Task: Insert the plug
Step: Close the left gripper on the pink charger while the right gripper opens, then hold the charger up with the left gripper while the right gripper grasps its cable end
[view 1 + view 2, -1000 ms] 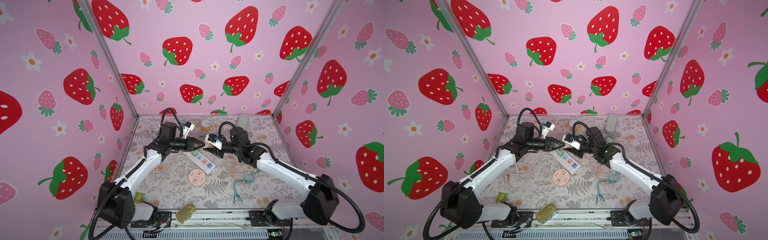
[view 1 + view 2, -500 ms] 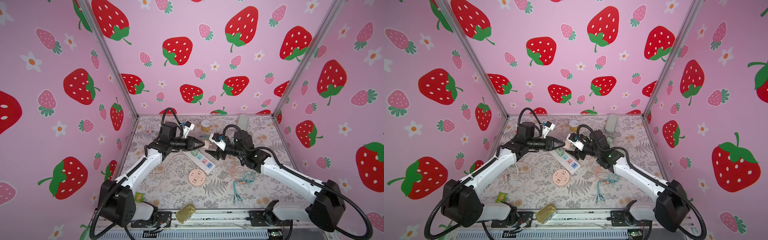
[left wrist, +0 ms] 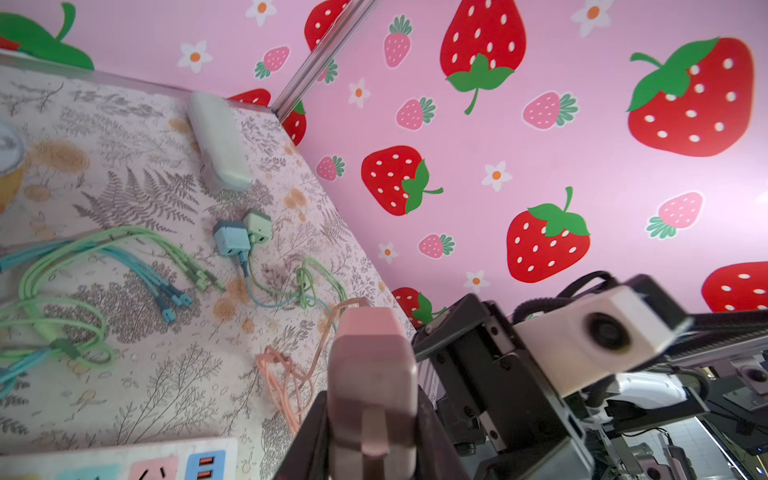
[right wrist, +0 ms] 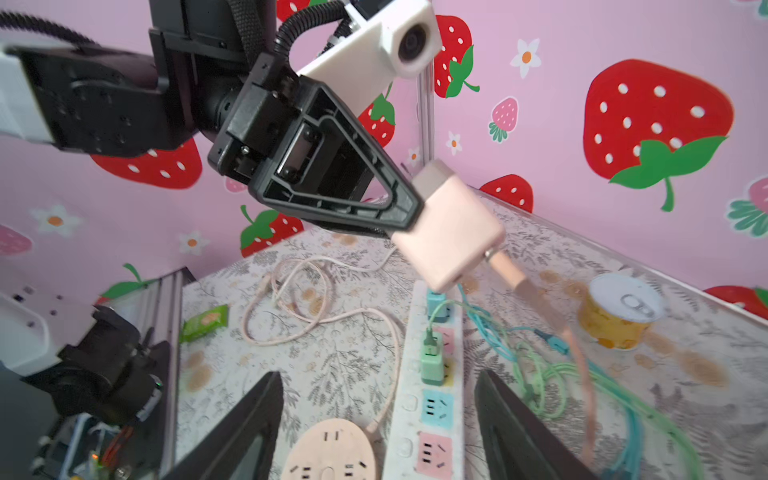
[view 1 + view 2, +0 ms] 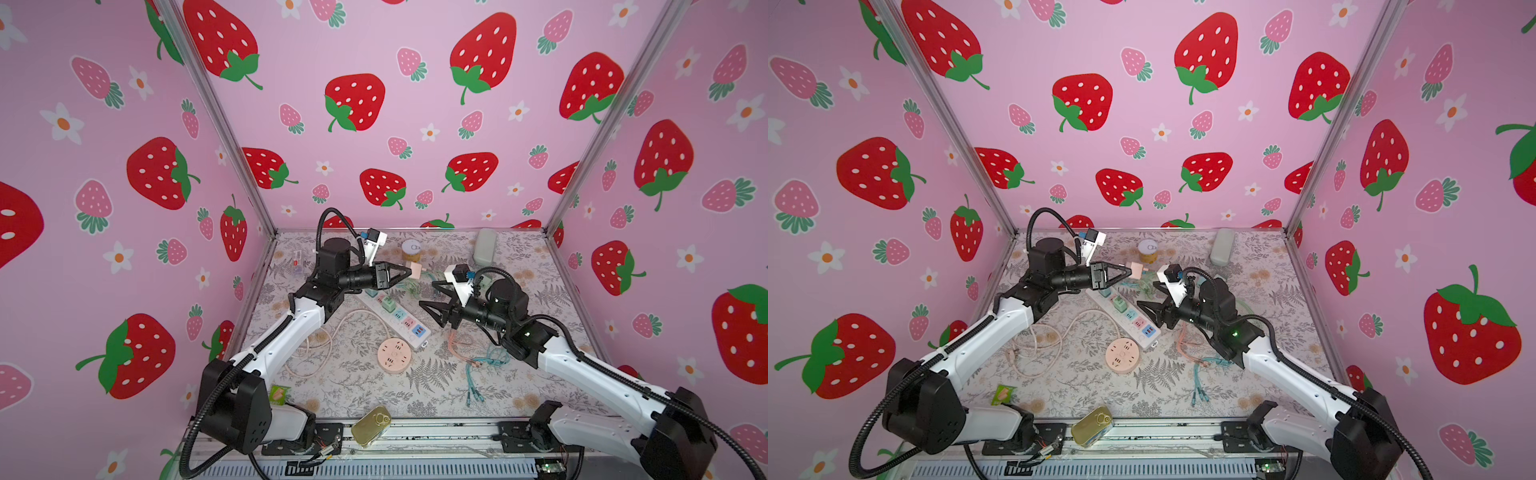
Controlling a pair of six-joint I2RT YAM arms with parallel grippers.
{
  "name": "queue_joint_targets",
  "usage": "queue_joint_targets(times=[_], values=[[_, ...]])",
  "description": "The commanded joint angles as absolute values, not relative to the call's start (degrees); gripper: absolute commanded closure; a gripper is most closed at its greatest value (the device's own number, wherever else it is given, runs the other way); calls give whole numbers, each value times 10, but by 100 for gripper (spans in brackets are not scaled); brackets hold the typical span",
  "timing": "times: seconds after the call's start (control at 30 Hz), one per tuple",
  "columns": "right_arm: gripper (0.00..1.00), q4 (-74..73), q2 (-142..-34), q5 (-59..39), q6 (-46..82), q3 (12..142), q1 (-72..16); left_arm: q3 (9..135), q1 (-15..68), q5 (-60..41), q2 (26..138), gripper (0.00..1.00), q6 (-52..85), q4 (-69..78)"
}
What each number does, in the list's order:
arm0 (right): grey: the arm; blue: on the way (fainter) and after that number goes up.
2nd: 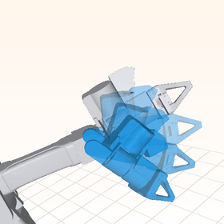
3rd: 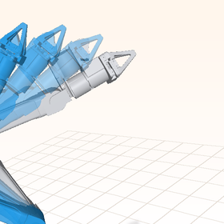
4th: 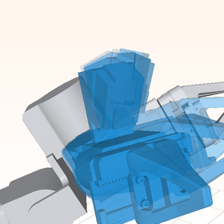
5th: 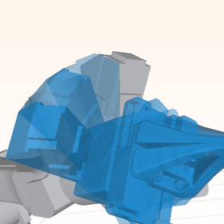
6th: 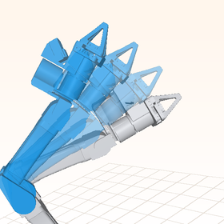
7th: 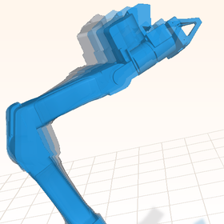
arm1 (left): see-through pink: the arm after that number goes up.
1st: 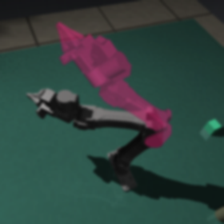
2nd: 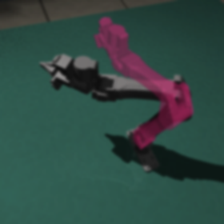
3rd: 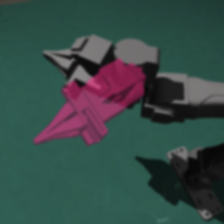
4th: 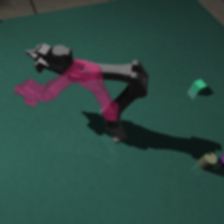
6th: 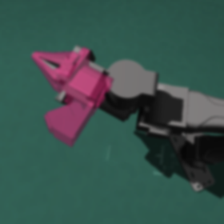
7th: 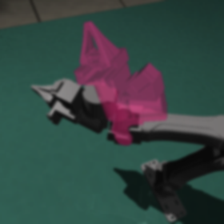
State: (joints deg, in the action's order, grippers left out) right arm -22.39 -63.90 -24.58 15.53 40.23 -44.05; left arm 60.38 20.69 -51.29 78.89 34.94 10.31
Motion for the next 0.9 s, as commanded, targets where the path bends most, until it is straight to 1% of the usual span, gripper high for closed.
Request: queue_joint_targets(times=[0.0, 0.17, 0.3, 0.43, 0.87], values=[[22, -391, -634, -293, 294, 366, -431, 595, 210, -544, 783, 100, 376, 224], [23, -562, -667, -315, 416, 323, -397, 576, 211, -564, 782, 100, 412, 309], [26, -650, -705, -339, 471, 320, -384, 561, 217, -572, 772, 100, 416, 344], [28, -701, -734, -354, 501, 333, -383, 548, 223, -573, 759, 100, 405, 361], [36, -785, -795, -373, 564, 379, -382, 523, 242, -570, 742, 100, 395, 400]])
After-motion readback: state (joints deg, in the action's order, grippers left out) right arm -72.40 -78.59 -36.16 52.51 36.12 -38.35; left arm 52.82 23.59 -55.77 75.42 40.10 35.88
